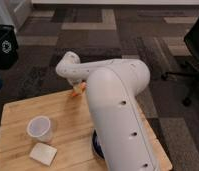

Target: Drag the pepper across the table

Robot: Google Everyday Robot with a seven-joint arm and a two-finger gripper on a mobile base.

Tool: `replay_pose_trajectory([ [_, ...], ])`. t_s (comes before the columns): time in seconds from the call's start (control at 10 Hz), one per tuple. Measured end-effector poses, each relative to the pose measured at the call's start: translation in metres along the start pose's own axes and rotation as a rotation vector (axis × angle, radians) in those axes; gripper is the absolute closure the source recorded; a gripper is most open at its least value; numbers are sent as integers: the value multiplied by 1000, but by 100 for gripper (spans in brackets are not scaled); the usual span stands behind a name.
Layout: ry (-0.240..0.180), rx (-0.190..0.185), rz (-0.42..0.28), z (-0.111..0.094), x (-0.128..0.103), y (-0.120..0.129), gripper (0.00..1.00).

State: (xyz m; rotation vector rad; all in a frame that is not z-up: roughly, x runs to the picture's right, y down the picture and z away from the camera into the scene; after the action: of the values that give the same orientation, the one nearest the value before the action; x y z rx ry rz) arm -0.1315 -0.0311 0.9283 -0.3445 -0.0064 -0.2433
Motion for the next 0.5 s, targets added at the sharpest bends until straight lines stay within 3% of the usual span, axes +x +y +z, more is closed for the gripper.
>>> replay_pose_trajectory([
  [0.2, -5, -1, -18, 2, -1, -5, 35],
  [0.5, -8, 33, -78, 8, -5, -30, 35],
])
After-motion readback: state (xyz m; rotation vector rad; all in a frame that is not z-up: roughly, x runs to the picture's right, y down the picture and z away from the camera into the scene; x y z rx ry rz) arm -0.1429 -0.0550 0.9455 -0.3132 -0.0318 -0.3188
